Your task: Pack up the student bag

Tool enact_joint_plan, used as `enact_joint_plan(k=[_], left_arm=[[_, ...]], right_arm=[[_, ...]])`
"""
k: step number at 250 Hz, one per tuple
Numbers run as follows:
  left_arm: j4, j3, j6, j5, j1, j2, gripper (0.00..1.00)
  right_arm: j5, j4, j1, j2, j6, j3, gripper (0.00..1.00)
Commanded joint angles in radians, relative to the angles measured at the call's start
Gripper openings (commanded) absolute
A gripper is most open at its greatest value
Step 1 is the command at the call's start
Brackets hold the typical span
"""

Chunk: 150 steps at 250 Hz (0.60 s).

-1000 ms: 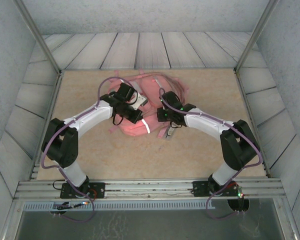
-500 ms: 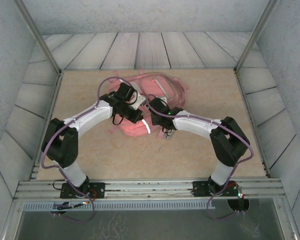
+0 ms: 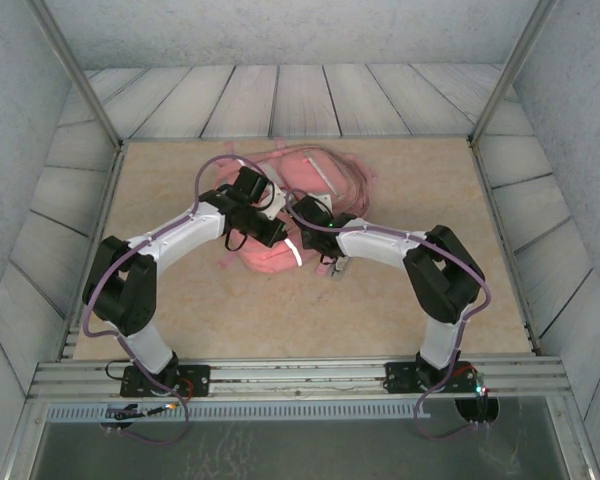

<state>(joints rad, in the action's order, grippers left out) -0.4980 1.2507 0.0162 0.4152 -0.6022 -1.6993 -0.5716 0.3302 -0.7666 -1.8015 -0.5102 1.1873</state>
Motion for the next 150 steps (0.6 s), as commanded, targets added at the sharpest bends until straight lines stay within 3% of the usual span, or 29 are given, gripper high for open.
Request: enact_joint_plan(k=[1, 35, 103, 150], left_arm=[[0.006, -0.018, 0.013, 0.05, 0.0, 0.04, 0.0], [0.008, -0.022, 0.012, 0.046, 0.007, 0.042, 0.0], [0.011, -0.06, 0.017, 0.012, 0.04, 0.079, 0.0], [0.009, -0.083, 0.028, -0.04, 0.067, 0.096, 0.0]], right_arm=[[0.013, -0.039, 0.004, 0.095, 0.029, -0.007, 0.01], [0.158, -0.053, 0.05, 0.193, 0.056, -0.064, 0.0], [0.719, -0.091, 0.226, 0.329, 0.272, -0.193, 0.0], [0.821, 0.02, 0.239, 0.31, 0.387, -0.173, 0.0]])
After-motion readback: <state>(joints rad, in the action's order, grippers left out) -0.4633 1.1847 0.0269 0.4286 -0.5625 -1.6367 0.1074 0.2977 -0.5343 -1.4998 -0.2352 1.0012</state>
